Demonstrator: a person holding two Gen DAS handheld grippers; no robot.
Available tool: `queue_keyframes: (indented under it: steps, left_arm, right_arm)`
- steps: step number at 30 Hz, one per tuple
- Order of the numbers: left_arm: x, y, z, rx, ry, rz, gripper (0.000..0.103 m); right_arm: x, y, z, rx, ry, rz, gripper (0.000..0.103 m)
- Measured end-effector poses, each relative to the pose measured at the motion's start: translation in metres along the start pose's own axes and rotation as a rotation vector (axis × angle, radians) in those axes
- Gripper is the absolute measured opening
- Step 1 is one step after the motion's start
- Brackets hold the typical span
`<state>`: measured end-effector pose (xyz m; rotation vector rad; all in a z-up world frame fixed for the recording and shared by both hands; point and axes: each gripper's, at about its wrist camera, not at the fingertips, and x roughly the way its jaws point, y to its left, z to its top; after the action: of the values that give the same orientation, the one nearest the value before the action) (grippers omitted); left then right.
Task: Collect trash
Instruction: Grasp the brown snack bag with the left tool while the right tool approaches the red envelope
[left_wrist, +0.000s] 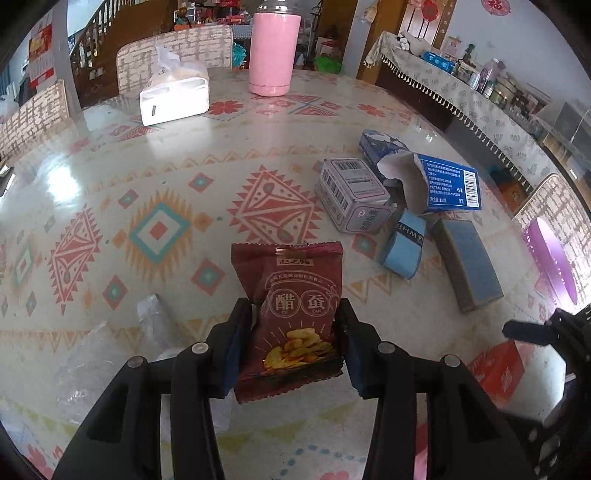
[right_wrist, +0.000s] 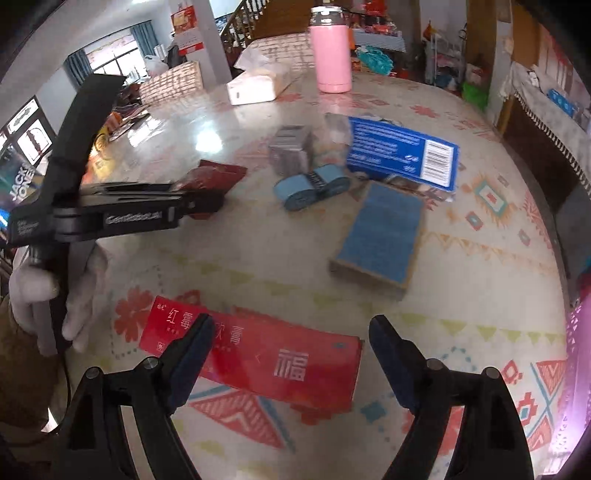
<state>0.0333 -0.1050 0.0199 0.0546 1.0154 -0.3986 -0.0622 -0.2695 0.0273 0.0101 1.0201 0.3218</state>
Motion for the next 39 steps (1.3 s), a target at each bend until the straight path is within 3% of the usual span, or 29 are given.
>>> queue_keyframes:
  steps: [14,18,21,25,33,35,37,39]
  left_arm:
    - [0.001,-0.006,-0.002,0.028,-0.009,0.022,0.05]
    - [0.001,-0.006,-0.002,0.032,-0.01,0.027,0.051]
    - [0.001,-0.006,-0.002,0.033,-0.012,0.026,0.051]
    - [0.002,-0.006,-0.001,0.033,-0.013,0.025,0.052]
    - [0.002,-0.006,-0.002,0.031,-0.013,0.022,0.052]
    - [0.002,-0.006,-0.002,0.03,-0.013,0.022,0.052]
    - [0.001,-0.006,-0.002,0.027,-0.014,0.02,0.052]
    - [0.001,-0.006,-0.002,0.019,-0.014,0.019,0.052]
  right_arm:
    - [-0.026,0.04,-0.051,-0.091,0.075,0.07,0.091]
    - [-0.036,0.051,-0.055,-0.157,0.051,0.023,0.093]
    - [-0.04,0.061,-0.053,-0.216,0.027,0.042,0.094]
    - [-0.032,0.085,-0.051,-0.359,0.048,0.057,0.095]
    - [-0.006,0.101,-0.053,-0.404,0.13,0.101,0.1]
    - [-0.005,0.104,-0.06,-0.426,0.141,0.062,0.1]
    - [-0.01,0.11,-0.07,-0.462,0.112,-0.011,0.098]
    - [-0.017,0.111,-0.074,-0.461,0.084,-0.038,0.079]
